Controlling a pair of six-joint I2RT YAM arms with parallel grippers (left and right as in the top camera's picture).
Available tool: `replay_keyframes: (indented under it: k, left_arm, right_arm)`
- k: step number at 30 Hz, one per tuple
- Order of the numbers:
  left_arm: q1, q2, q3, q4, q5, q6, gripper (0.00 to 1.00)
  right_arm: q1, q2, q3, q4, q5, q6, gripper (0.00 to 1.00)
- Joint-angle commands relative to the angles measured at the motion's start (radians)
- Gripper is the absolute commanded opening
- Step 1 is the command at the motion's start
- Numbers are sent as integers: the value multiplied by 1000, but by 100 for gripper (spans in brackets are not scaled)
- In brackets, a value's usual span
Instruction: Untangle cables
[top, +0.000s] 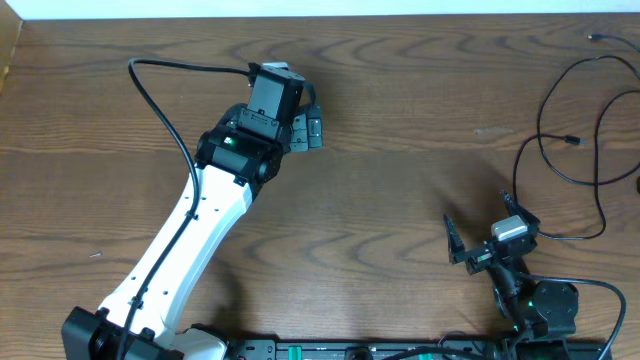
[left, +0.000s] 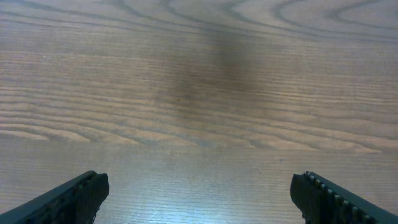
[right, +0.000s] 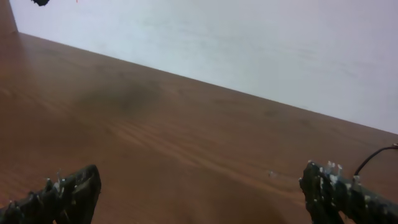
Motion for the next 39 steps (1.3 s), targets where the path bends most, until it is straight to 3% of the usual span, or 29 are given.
replay_keyframes:
  k: [1,27,39]
  left_arm:
    - [2,11,6,-3,-13,-5,100]
    - [2,11,6,-4,-55,41,100]
    - [1,-8,5,-91,-55,41,100]
  right_arm:
    - [7,-6,-2,-5,-2,-6,99]
    - [7,-6,-2,-5,-2,-6,99]
    - [7,-6,-2,-5,-2,-6,99]
